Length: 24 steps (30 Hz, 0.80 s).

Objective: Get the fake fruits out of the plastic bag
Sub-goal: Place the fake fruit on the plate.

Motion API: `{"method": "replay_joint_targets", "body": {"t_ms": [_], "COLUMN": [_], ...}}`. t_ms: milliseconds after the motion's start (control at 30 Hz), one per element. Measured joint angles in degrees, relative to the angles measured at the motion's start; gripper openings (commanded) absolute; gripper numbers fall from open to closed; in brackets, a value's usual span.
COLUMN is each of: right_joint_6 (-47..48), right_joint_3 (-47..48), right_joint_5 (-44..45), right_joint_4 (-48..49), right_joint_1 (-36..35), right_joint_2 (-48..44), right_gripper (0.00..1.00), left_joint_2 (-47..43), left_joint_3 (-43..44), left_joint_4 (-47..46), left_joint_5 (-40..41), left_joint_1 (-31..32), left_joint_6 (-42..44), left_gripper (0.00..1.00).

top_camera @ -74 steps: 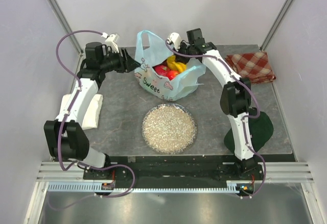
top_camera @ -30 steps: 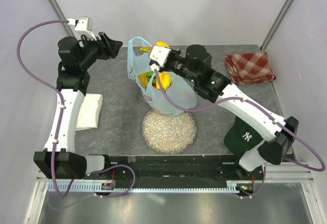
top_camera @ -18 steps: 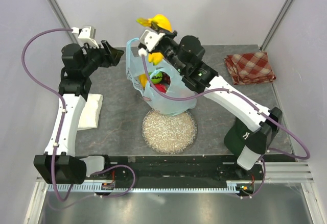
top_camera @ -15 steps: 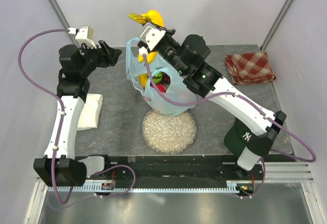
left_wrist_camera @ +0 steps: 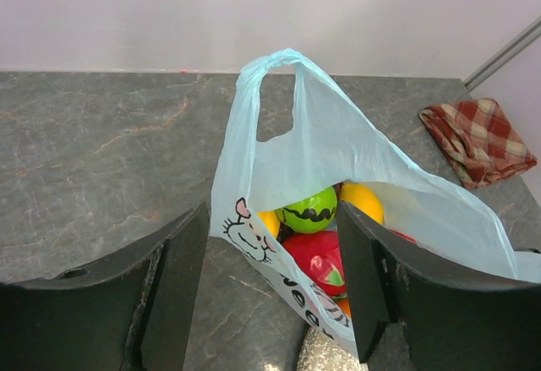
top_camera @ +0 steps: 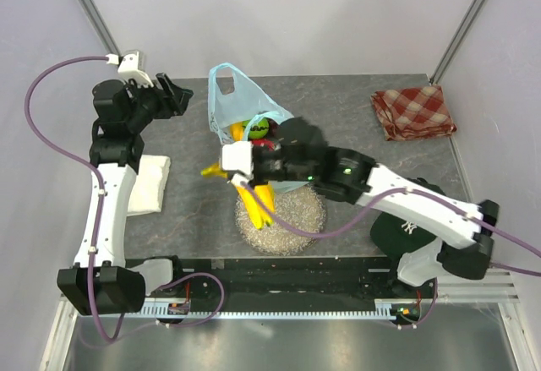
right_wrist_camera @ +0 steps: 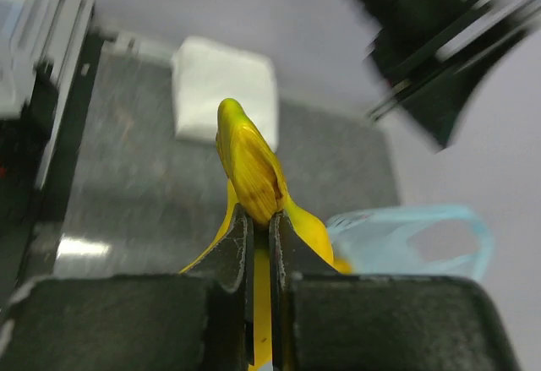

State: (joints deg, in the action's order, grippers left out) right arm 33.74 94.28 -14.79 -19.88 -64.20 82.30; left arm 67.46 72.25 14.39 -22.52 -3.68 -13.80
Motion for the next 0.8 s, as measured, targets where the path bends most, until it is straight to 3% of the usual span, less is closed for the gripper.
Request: {"method": "replay_joint_targets", "body": {"t_ms": [267,800], "right_joint_6": [2.73,-5.11], "right_joint_3": [-17.00,-18.97], "right_joint_5": [-0.50,8.61], "right_joint_4": [-3.89,6.80], "right_joint_1": [0.02,0.81], "right_joint_2": [9.68,22.60], "right_gripper": [0.00,0.00], "left_joint_2": [-2.99,-3.34], "left_joint_3": [-1.73,-4.92], "left_joint_4": [0.07,0.15], "left_joint_5": [-0.02,-0.26], "left_joint_1": [0.00,-0.81], "left_joint_6": [0.02,0.07], "left_gripper": [0.70,0.70]}}
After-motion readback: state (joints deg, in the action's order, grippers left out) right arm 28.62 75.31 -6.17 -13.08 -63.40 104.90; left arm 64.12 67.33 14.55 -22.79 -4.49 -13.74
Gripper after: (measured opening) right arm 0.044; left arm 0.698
